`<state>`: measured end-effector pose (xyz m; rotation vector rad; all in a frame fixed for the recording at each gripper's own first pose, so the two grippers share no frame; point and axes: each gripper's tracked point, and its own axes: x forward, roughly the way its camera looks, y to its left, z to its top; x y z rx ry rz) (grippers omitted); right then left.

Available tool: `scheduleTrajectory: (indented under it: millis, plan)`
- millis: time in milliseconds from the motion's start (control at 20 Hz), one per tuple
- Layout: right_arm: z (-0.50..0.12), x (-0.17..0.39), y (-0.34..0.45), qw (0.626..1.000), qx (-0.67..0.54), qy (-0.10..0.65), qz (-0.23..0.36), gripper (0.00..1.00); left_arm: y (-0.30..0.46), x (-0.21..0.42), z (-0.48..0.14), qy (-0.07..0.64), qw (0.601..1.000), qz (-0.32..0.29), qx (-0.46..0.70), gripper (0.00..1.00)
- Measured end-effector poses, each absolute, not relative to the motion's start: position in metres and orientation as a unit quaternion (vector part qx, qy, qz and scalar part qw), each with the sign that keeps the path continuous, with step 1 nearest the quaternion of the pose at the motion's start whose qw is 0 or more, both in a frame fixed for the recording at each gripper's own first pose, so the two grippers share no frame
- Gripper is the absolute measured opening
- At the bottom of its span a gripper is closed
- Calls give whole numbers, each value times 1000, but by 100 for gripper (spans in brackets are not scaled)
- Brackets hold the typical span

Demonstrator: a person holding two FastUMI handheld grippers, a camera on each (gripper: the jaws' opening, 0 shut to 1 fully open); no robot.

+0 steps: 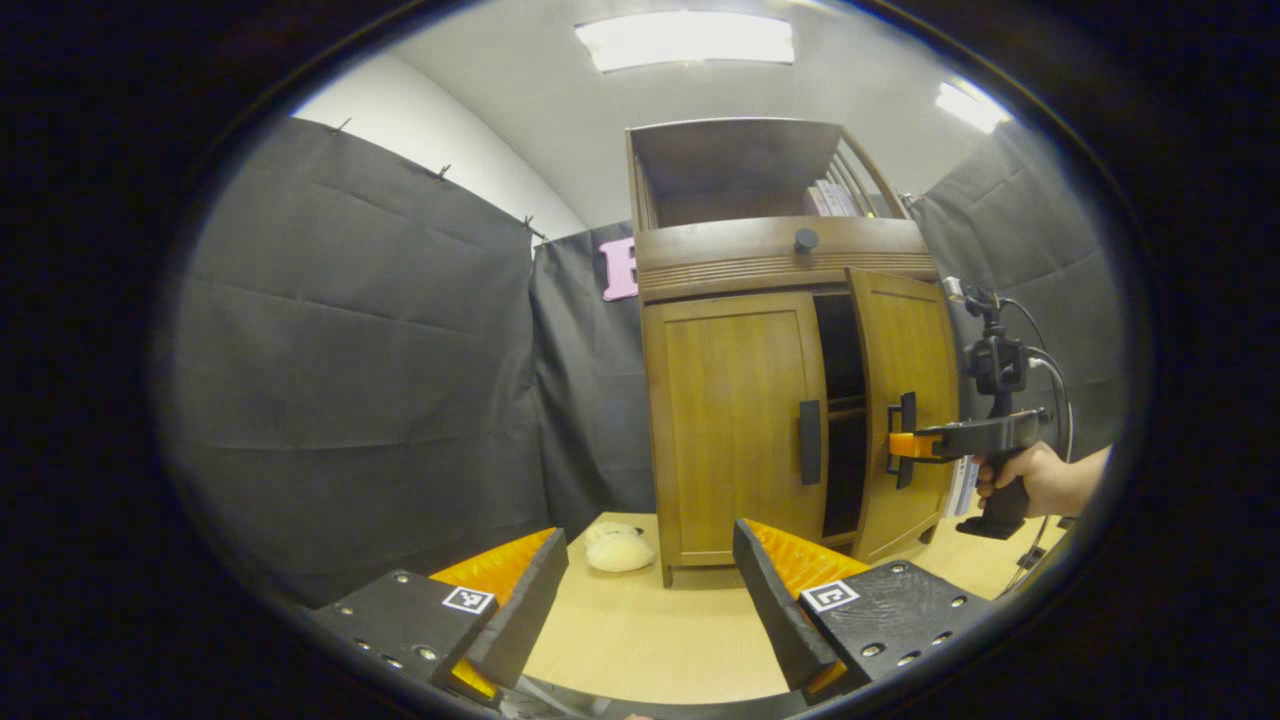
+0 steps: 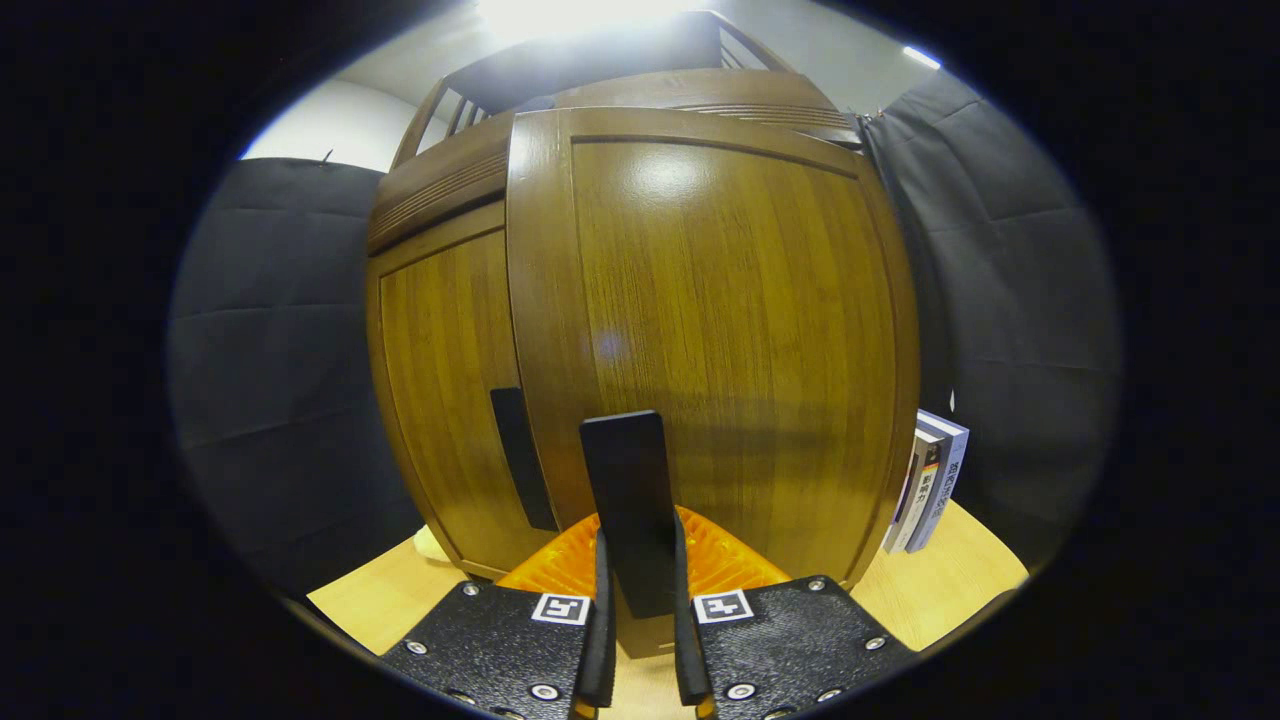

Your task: Open the right door of the double-door shoe cabinet with the right hand, and open the left door with the left hand.

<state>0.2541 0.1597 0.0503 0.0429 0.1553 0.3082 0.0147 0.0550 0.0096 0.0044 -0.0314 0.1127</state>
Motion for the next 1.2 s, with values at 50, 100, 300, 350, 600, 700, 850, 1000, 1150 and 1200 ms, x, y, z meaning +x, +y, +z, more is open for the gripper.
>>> scheduleTrajectory:
  millis: [50,100,300,350,600,700,850,1000,1150,1200]
  plan:
    - [51,254,160,985,23,79,153,22,54,16,9,-17,998,53,3,95]
    - [52,253,159,985,25,80,152,22,53,16,9,-19,999,49,4,100]
    - [52,255,160,985,26,81,151,24,50,17,9,-21,999,34,4,95]
    - [51,255,160,985,27,81,151,24,48,18,9,-20,999,31,4,95]
    - [53,254,157,986,30,82,144,22,43,21,11,-23,1000,10,5,100]
    - [53,252,157,987,31,81,139,24,41,31,13,-25,1000,1,6,100]
    - [58,250,156,988,33,82,123,22,39,52,13,-29,999,-14,6,95]
    - [61,249,153,990,29,80,108,23,30,74,10,-30,999,-35,3,100]
    - [63,246,152,991,33,82,96,23,31,82,10,-33,998,-53,5,100]
    - [62,246,151,992,35,82,93,23,32,83,11,-34,998,-59,5,95]
